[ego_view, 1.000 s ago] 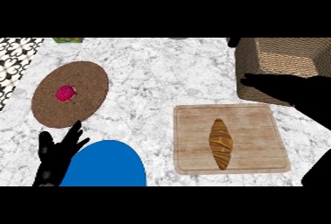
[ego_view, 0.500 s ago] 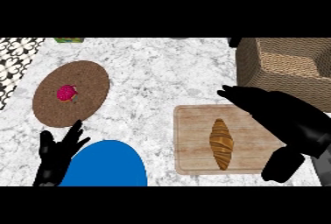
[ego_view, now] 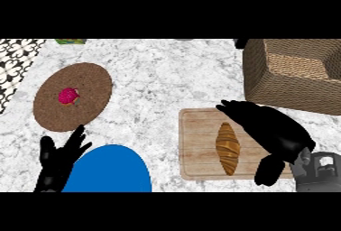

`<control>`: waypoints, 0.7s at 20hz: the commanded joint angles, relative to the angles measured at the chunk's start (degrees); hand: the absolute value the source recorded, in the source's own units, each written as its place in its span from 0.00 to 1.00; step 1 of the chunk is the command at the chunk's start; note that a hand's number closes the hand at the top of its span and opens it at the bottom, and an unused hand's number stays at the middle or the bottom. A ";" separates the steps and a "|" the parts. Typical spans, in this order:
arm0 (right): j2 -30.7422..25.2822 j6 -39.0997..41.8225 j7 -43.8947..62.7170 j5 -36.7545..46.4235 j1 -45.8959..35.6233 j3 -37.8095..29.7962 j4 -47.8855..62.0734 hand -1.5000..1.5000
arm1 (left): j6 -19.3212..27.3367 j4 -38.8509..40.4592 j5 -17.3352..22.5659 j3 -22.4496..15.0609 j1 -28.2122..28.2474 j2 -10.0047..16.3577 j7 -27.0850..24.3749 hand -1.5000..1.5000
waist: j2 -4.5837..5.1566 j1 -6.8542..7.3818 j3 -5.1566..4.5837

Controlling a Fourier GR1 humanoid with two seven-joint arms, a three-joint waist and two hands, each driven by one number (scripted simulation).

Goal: Pick the croissant from the cutting board and place it in the basket

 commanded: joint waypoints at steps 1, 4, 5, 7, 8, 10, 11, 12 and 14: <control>1.40 -2.15 -6.32 5.41 3.52 -0.25 3.03 0.00 | -1.41 1.01 -0.49 1.43 0.42 0.38 2.13 0.50 | 0.25 -0.10 -0.34; 1.94 -3.67 -10.53 9.10 2.96 -0.56 6.59 0.00 | -3.67 2.95 -0.39 2.70 0.08 0.75 1.03 0.50 | 0.28 -0.02 -0.35; 2.97 -4.31 -10.92 10.24 3.76 -0.53 5.90 0.00 | -0.18 2.12 -1.94 1.80 -3.75 -1.95 4.77 0.50 | 0.26 -0.19 -0.35; 3.30 -1.41 -9.28 9.90 2.85 -1.92 5.27 0.00 | -1.42 2.94 -2.66 1.85 1.96 -2.46 -0.65 0.50 | 0.23 -0.03 -0.37; 2.19 -4.51 -12.94 12.79 6.01 -0.88 6.94 0.00 | -3.41 4.24 -2.23 2.90 0.25 -1.05 -0.43 0.50 | 0.26 -0.15 -0.36; 6.23 -7.59 -11.74 15.14 5.78 1.46 9.41 0.00 | -5.48 6.34 -0.87 4.25 2.64 -1.15 -4.79 0.50 | 0.29 0.08 -0.37; 6.44 -5.48 -10.96 15.10 5.23 0.98 7.75 0.00 | -1.90 1.72 -3.05 2.52 1.87 -1.97 1.48 0.50 | 0.22 -0.01 -0.35; 6.65 -6.36 -14.35 14.97 4.25 -0.62 11.21 0.00 | -4.70 4.51 -2.45 3.27 0.25 -1.53 -0.28 0.50 | 0.28 -0.03 -0.36; 7.65 -8.47 -16.02 16.80 5.27 -0.43 13.37 0.00 | -2.63 3.44 -3.54 2.53 -0.06 -3.51 0.92 0.50 | 0.29 -0.03 -0.35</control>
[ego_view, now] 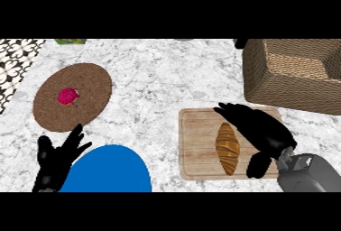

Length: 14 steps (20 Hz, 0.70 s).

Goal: Pick the croissant from the cutting board and place it in the basket

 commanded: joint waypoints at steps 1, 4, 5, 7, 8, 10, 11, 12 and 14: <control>3.35 0.48 -0.83 1.93 -2.32 -0.52 3.73 0.00 | 0.16 4.36 -1.96 -0.46 0.76 -1.79 -0.04 0.50 | 0.32 0.08 -0.37; 5.36 -1.36 -2.37 5.25 -2.90 0.20 7.06 0.00 | -0.66 1.98 -1.88 -0.06 1.51 -1.83 1.02 0.50 | 0.32 0.23 -0.36; 4.84 -1.39 -4.27 5.03 -2.84 -1.41 7.93 0.00 | -0.45 4.61 -2.84 0.55 0.48 -2.36 -0.96 0.50 | 0.32 0.08 -0.37; 7.39 -3.77 -3.73 8.96 -2.51 2.42 11.99 0.00 | -1.42 1.18 -2.54 0.28 2.65 -1.56 -0.31 0.50 | 0.34 0.39 -0.36; 4.32 0.70 -0.78 7.59 1.90 2.31 2.80 0.00 | -1.26 4.42 -1.46 1.87 -0.84 -1.78 1.81 0.50 | 0.23 -0.40 -0.39; 5.54 0.95 -0.50 9.19 1.51 2.88 4.52 0.00 | -3.69 -1.15 -0.48 2.60 2.30 0.85 3.44 0.50 | 0.20 -0.05 -0.36; 3.60 -1.02 -4.49 9.86 1.82 1.72 8.91 0.00 | 0.62 -0.17 -3.36 -0.23 -0.34 -3.38 4.69 0.50 | 0.29 -0.13 -0.35; 5.08 2.16 -1.14 9.73 1.70 2.34 5.33 0.00 | -0.95 2.78 -3.58 1.04 0.70 -2.37 1.83 0.50 | 0.25 -0.20 -0.38; 6.54 -2.16 -3.98 12.74 1.33 2.58 11.76 0.00 | -1.09 0.37 -3.44 1.45 1.68 -2.37 2.80 0.50 | 0.29 0.07 -0.36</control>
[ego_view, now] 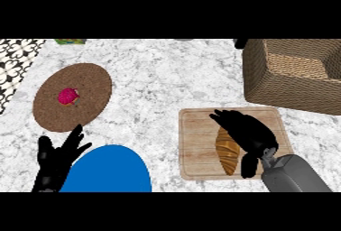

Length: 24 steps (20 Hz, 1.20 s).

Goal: Pick the croissant from the cutting board and place it in the basket

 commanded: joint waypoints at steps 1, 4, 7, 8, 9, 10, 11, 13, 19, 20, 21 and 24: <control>0.43 1.82 -0.69 1.74 -0.43 -0.73 2.25 0.00 | -1.71 3.34 0.29 1.13 0.88 -0.19 0.62 0.50 | 0.30 0.00 -0.39; 4.71 -1.73 0.27 4.89 0.92 1.49 3.48 0.00 | -1.38 0.77 -0.59 0.94 2.12 -0.40 1.78 0.50 | 0.27 0.03 -0.38; 2.19 -1.26 -4.59 4.76 0.53 -2.05 4.35 0.00 | -0.30 -2.03 -2.44 0.01 2.86 -1.90 2.77 0.50 | 0.25 0.01 -0.37; 5.26 -4.63 -4.47 6.47 -0.67 0.14 9.27 0.00 | -4.07 2.95 -0.28 2.31 3.14 -0.08 -1.96 0.50 | 0.35 0.22 -0.38; 3.92 -5.86 -6.79 7.31 -1.20 -1.18 11.48 0.00 | -1.56 1.04 -2.02 1.17 2.65 -1.59 0.13 0.50 | 0.33 0.19 -0.37; 2.60 -3.39 -6.45 6.31 1.85 -1.52 6.13 0.00 | -0.93 3.64 -2.99 0.52 -0.21 -3.27 0.16 0.50 | 0.28 -0.21 -0.39; 3.87 -3.31 -4.98 7.12 2.69 -0.76 4.88 0.00 | -1.63 1.50 -2.46 1.43 1.50 -1.94 1.51 0.50 | 0.25 -0.14 -0.38; 8.03 -5.02 -4.35 7.89 -1.68 -1.90 11.39 0.00 | -1.44 3.88 -3.18 1.66 -0.29 -2.71 0.18 0.50 | 0.34 0.03 -0.39; 3.14 -10.22 -12.90 13.11 0.82 0.70 11.43 1.00 | -3.35 0.78 -2.85 2.92 1.77 -1.00 2.13 0.50 | 0.31 0.01 -0.37; 4.45 -10.44 -12.84 13.87 -1.05 0.63 12.51 1.00 | -3.51 0.53 -2.39 2.79 0.67 -1.78 3.14 0.50 | 0.32 0.06 -0.38; 6.35 -10.44 -9.94 16.03 -1.58 2.64 11.67 1.00 | -4.84 2.04 -1.76 3.35 1.28 -1.60 0.61 0.50 | 0.31 0.09 -0.39; 1.04 -10.92 -16.26 16.09 1.42 -0.26 10.60 1.00 | -2.60 -0.82 -3.18 3.89 0.37 -2.32 4.24 0.50 | 0.25 -0.14 -0.38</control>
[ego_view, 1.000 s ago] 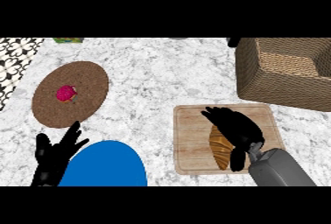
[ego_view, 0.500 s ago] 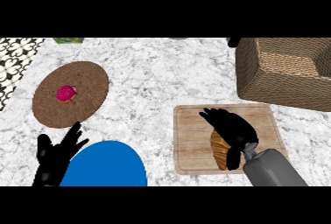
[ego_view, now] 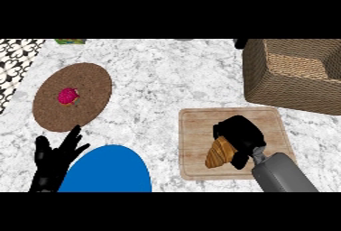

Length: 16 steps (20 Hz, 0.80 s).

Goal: Pick the croissant from the cutting board and place it in the basket

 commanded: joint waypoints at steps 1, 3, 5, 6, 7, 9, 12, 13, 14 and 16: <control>0.54 -2.43 -3.25 3.37 -2.04 -0.65 4.18 1.00 | -1.36 0.54 -0.91 -0.51 2.34 -0.75 -0.03 0.50 | 0.28 0.13 -0.28; 1.38 -4.17 -1.83 5.22 3.06 1.36 1.09 1.00 | -2.48 1.27 -0.36 0.98 3.50 -0.30 -2.08 0.50 | 0.22 -0.04 -0.28; 0.27 -6.85 -4.74 5.20 3.30 -0.94 2.58 1.00 | 1.23 -0.37 -3.03 -1.35 1.59 -3.12 1.69 0.50 | 0.25 -0.11 -0.27; 4.93 -5.37 0.82 5.97 -1.89 -2.32 6.44 1.00 | 0.05 -4.68 -0.93 -0.13 2.15 -1.29 5.43 0.50 | 0.26 0.22 -0.26; 6.81 -3.65 6.85 5.87 -1.41 -3.13 3.64 1.00 | -0.83 0.09 -1.05 0.32 0.02 -0.99 3.10 0.50 | 0.27 -0.09 -0.29; 12.26 -4.16 16.09 6.35 -2.40 -5.78 6.48 1.00 | -0.32 0.36 -1.63 0.06 1.40 -1.12 2.00 0.50 | 0.41 0.15 -0.30; 16.68 -5.99 27.62 8.30 -2.14 -5.90 4.76 1.00 | -1.65 2.36 -1.44 0.35 1.46 -1.02 -0.81 0.50 | 0.35 -0.10 -0.34; 16.75 -8.03 30.22 7.90 -3.43 -4.92 6.38 1.00 | -2.10 2.89 -1.23 0.33 1.56 -1.11 -0.88 0.50 | 0.43 0.35 -0.31; 16.81 -8.88 31.09 7.70 -6.22 -6.91 5.20 1.00 | -2.01 1.03 -0.17 1.24 0.94 -0.71 0.92 0.50 | 0.35 0.39 -0.29; 16.92 -13.27 34.27 5.75 -5.28 -5.09 1.10 1.00 | -0.13 -0.99 -2.21 -0.20 2.54 -1.81 0.61 0.50 | 0.22 0.39 -0.26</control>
